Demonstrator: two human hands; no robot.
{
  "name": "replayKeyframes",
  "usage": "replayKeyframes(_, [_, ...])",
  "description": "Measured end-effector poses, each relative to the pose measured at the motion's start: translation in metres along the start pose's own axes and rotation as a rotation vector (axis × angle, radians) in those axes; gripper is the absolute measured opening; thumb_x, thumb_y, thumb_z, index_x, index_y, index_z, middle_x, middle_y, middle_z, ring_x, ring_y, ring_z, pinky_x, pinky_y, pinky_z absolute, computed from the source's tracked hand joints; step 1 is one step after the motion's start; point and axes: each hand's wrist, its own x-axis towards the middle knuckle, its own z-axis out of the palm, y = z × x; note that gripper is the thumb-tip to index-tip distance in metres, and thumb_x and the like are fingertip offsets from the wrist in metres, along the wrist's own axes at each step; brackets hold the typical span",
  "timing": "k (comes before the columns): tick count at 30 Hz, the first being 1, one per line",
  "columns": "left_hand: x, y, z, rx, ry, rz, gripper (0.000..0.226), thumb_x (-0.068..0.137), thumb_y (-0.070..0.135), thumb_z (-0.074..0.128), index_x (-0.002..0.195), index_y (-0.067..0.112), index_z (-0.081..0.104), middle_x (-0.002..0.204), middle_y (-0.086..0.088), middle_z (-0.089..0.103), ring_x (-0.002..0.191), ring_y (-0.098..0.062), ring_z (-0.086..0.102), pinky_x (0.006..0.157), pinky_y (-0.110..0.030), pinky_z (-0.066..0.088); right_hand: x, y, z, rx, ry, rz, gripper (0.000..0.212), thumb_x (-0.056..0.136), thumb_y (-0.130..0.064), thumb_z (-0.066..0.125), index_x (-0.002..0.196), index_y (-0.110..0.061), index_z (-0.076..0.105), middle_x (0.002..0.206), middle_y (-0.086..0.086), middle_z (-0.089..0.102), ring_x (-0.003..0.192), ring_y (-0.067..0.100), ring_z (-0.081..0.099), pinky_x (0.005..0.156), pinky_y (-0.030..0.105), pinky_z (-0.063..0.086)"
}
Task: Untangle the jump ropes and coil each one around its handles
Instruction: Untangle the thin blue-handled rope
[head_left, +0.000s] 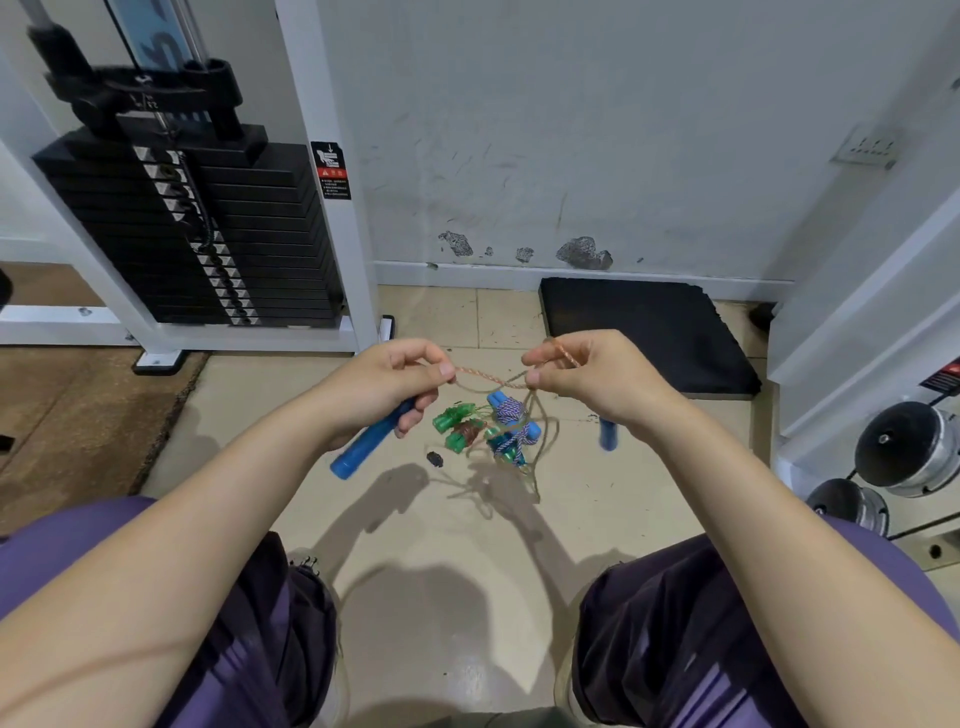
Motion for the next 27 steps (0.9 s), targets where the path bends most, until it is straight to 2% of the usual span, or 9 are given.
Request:
replayKeyframes(3, [0.001,0.002,-0.004,-0.025,0.095,0.031,0.014,0.099,0.019,0.056,0.090,0.010,0.059,0.057,-0.002,0.044,0.042,-0.015,0.034,0.044,-0.024,0.029,0.003,0.004,0.002,-0.089,-0.046,0.002,0.017,0.075,-0.018,0.083,0.089,-0.011,0.075,0.081,0.007,0.069,0.074,0.009,0.058,0.074,0.025,0.049])
replayKeyframes(7, [0.000,0.000,-0.002,0.017,0.081,0.021,0.015,0.097,0.019,0.060,0.087,0.010,0.066,0.056,-0.001,0.045,0.045,-0.014,0.036,0.046,-0.025,0.032,0.001,0.002,0.004,-0.026,-0.055,-0.001,0.026,0.077,-0.026,0.082,0.084,-0.003,0.074,0.062,-0.008,0.060,0.054,0.000,0.048,0.056,0.015,0.040])
replayKeyframes(9, [-0.001,0.000,0.002,-0.003,0.062,0.014,0.015,0.098,0.019,0.058,0.089,0.008,0.065,0.056,-0.001,0.046,0.044,-0.014,0.036,0.046,-0.025,0.031,0.000,0.001,0.004,0.102,-0.093,0.041,0.034,0.078,-0.033,0.080,0.090,-0.002,0.073,0.056,-0.006,0.047,0.048,0.007,0.034,0.050,0.022,0.025])
replayKeyframes(11, [0.000,0.000,0.005,-0.045,0.057,0.010,0.016,0.100,0.018,0.055,0.091,0.007,0.060,0.055,-0.002,0.046,0.042,-0.014,0.036,0.043,-0.024,0.030,0.001,0.000,0.004,0.248,-0.130,0.076,0.039,0.082,-0.035,0.075,0.101,-0.002,0.071,0.062,0.000,0.037,0.052,0.013,0.027,0.051,0.027,0.018])
replayKeyframes(15, [0.006,-0.003,0.005,-0.192,0.172,-0.050,0.018,0.103,0.019,0.049,0.087,0.010,0.051,0.054,-0.003,0.042,0.038,-0.014,0.034,0.039,-0.021,0.027,0.002,-0.003,0.006,0.535,-0.125,0.146,0.027,0.098,-0.016,0.054,0.107,0.005,0.068,0.067,0.005,0.041,0.054,0.015,0.043,0.048,0.024,0.042])
replayKeyframes(18, [0.009,-0.003,0.003,-0.435,0.210,-0.112,0.018,0.102,0.020,0.049,0.088,0.009,0.053,0.058,-0.003,0.046,0.044,-0.013,0.042,0.041,-0.020,0.031,0.004,-0.004,0.008,0.633,-0.131,0.173,0.024,0.097,-0.008,0.052,0.103,0.007,0.070,0.065,0.006,0.039,0.062,0.017,0.048,0.073,0.036,0.057])
replayKeyframes(21, [0.010,-0.001,0.007,-0.569,0.128,-0.138,0.018,0.101,0.018,0.049,0.103,0.005,0.060,0.076,-0.007,0.062,0.063,-0.014,0.059,0.053,-0.020,0.041,0.000,-0.006,0.012,0.588,-0.236,0.124,0.020,0.094,-0.009,0.057,0.100,-0.001,0.074,0.070,0.005,0.050,0.066,0.014,0.049,0.074,0.030,0.045])
replayKeyframes(24, [0.009,-0.002,0.017,-0.442,-0.019,-0.098,0.032,0.093,0.020,0.060,0.121,0.006,0.063,0.102,-0.008,0.070,0.089,-0.017,0.065,0.069,-0.022,0.049,-0.004,-0.008,0.019,0.505,-0.324,0.057,0.016,0.090,-0.008,0.061,0.098,-0.007,0.075,0.086,0.009,0.064,0.065,0.011,0.053,0.066,0.020,0.043])
replayKeyframes(27, [0.004,-0.004,0.022,-0.323,-0.186,-0.049,0.050,0.086,0.017,0.069,0.134,0.017,0.056,0.108,-0.014,0.069,0.096,-0.024,0.067,0.083,-0.030,0.054,-0.003,-0.009,0.023,0.514,-0.285,0.053,0.013,0.089,-0.004,0.062,0.097,-0.004,0.072,0.078,0.006,0.066,0.060,0.010,0.053,0.057,0.019,0.040])
